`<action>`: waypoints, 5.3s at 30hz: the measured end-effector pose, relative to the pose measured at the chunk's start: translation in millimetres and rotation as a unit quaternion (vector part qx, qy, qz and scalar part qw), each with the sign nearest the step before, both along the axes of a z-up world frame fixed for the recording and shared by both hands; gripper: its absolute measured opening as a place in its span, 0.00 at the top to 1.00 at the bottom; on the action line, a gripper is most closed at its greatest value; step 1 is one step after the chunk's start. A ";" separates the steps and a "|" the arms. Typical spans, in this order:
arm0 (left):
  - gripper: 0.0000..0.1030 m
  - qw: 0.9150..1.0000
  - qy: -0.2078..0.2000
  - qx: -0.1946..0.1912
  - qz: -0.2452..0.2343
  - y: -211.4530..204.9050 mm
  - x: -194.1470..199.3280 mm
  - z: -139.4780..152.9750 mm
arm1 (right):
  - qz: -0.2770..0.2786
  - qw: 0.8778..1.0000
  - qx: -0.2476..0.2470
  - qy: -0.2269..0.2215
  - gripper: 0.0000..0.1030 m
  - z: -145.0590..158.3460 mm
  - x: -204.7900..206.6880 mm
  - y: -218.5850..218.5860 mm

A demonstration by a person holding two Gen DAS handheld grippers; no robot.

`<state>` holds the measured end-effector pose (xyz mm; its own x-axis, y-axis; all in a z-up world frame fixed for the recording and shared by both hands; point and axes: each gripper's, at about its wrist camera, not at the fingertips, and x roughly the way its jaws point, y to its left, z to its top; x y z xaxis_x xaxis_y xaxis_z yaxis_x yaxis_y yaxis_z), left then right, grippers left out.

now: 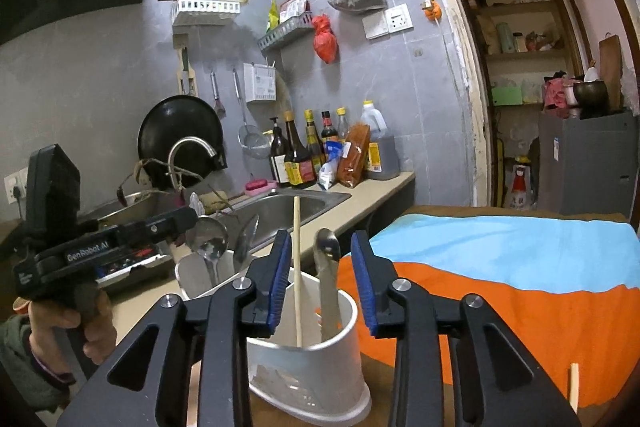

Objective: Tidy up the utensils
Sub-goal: 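Open both tools over the white caddy to drop the spoon and knife, then close the left tool on the last metal spoon while the right tool grasps a chopstick, then lift the spoon and chopstick with both tools and carry them over the caddy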

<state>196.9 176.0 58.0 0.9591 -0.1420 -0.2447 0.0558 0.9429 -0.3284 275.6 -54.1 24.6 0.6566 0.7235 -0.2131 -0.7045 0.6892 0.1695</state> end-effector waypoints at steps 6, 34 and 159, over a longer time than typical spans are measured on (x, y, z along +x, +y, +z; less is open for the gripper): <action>0.45 1.000 -0.022 0.019 -0.012 -19.9 -13.5 17.3 | -0.024 0.999 0.023 -0.019 0.38 15.3 -17.2 -24.6; 0.03 0.975 -0.136 0.160 -0.069 -197.4 -106.7 35.4 | -0.210 0.965 -0.015 -0.156 0.00 54.2 -181.9 -199.2; 1.00 0.962 0.105 0.090 -0.235 -237.1 82.9 -49.1 | -0.132 0.989 -0.013 0.072 0.98 -30.6 -17.5 -200.3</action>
